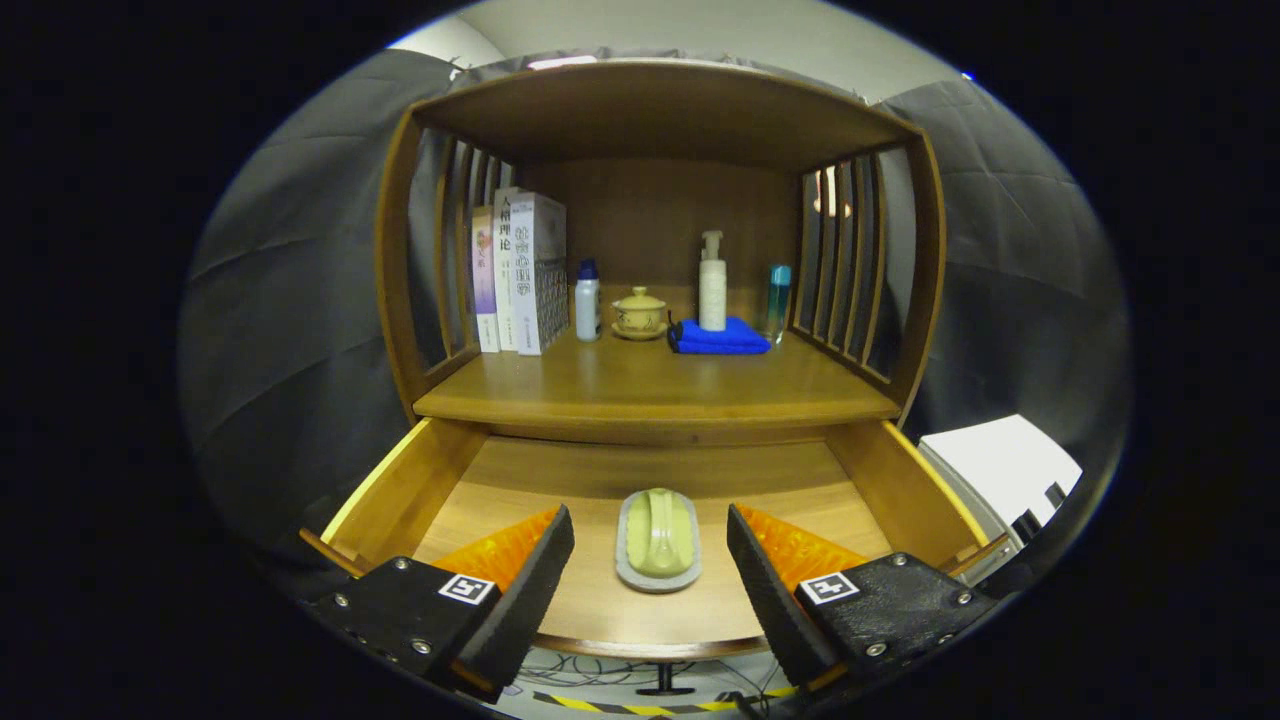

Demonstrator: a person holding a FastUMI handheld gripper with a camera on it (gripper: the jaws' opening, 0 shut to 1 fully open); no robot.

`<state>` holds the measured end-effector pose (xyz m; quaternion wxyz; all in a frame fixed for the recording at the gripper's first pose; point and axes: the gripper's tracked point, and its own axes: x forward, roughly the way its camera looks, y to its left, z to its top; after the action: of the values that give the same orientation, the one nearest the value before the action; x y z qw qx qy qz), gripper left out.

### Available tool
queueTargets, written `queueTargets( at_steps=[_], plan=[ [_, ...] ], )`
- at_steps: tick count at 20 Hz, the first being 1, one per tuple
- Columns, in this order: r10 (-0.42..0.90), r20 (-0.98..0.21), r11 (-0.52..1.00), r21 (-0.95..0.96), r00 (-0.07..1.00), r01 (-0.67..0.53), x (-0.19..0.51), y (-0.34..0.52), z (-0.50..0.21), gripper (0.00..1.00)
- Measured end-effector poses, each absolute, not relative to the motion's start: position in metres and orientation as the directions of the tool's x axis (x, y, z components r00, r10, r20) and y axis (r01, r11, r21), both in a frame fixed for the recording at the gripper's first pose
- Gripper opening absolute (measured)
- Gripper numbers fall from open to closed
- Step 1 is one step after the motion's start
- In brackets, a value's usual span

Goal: Pull open the drawer, take out the items inside it, and place them on the countertop above the cabinet.

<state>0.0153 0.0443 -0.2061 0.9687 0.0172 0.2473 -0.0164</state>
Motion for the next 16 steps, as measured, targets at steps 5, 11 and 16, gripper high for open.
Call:
queueTargets(
  at_steps=[5,11,16],
  plan=[
    [-0.05,-0.597,0.999,-0.036,0.801,0.035,0.03,0.047,-0.234,0.95],
    [-0.099,-0.706,0.987,-0.158,0.701,-0.02,0.053,0.041,-0.263,0.93],
    [-0.122,-0.757,0.982,-0.186,0.642,-0.034,0.067,0.027,-0.286,0.84]
  ],
)
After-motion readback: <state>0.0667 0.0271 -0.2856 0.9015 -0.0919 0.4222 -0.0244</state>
